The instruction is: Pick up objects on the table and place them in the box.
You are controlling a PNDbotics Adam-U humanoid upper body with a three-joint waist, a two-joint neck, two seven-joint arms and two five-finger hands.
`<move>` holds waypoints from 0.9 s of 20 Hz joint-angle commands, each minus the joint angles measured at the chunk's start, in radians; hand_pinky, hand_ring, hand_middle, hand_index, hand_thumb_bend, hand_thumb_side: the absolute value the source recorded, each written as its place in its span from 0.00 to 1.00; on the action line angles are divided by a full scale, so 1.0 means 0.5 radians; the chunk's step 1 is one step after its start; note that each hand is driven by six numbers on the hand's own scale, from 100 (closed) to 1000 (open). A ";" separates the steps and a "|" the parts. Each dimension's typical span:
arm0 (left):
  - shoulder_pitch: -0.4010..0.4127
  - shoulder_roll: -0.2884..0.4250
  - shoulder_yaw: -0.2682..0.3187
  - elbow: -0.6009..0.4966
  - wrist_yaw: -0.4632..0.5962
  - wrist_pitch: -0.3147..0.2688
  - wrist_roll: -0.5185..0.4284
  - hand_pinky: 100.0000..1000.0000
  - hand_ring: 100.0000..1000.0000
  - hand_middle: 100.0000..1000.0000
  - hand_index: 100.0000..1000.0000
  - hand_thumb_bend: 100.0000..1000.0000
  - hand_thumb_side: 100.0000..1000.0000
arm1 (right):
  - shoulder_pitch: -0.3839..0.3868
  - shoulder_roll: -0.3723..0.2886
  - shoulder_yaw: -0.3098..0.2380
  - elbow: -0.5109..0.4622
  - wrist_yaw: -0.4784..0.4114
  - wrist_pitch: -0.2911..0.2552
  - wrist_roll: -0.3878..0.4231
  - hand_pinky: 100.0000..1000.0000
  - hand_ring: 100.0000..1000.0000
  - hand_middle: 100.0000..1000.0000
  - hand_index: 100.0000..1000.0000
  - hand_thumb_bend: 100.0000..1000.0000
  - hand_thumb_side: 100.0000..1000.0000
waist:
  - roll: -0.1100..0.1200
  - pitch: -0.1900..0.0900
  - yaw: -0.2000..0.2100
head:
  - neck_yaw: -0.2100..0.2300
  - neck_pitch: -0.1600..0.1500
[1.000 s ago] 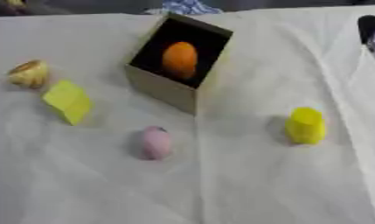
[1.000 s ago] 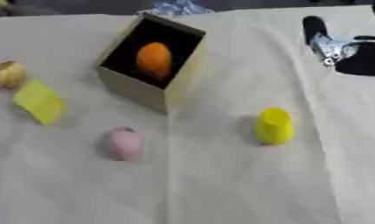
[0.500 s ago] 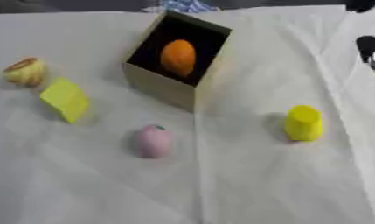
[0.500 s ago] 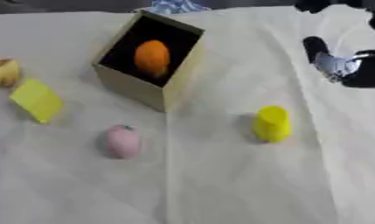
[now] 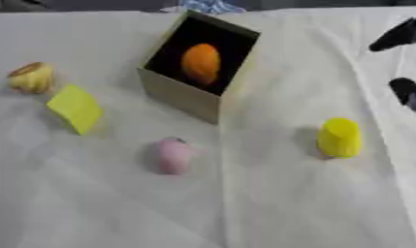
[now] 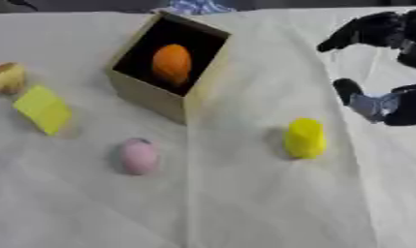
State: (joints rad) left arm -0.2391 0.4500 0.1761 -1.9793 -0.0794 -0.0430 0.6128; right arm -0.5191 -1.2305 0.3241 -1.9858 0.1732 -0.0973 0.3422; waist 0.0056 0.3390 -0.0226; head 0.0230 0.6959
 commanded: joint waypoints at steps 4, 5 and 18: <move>-0.025 0.065 -0.007 -0.034 0.004 0.000 -0.013 0.74 0.63 0.63 0.78 0.33 0.52 | -0.041 -0.119 0.121 -0.028 -0.006 0.065 0.178 0.90 0.84 0.80 0.88 0.00 0.71 | -0.004 -0.030 0.019 | -0.029 -0.005; -0.027 0.063 -0.010 -0.034 0.005 -0.001 -0.016 0.74 0.63 0.63 0.78 0.32 0.53 | -0.060 -0.113 0.151 -0.028 0.000 0.087 0.205 0.90 0.84 0.80 0.88 0.00 0.70 | -0.004 -0.031 0.023 | -0.035 -0.011; -0.033 0.051 -0.016 -0.028 0.023 -0.006 -0.024 0.74 0.63 0.63 0.78 0.32 0.53 | -0.273 0.052 0.358 0.084 0.182 0.272 0.347 0.90 0.88 0.83 0.91 0.00 0.62 | 0.007 -0.018 0.054 | -0.060 -0.048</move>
State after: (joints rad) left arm -0.2470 0.4500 0.1640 -1.9787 -0.0694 -0.0442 0.6032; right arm -0.6413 -1.1918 0.5069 -1.9547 0.2454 0.0369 0.5128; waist 0.0093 0.3476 0.0043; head -0.0034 0.6846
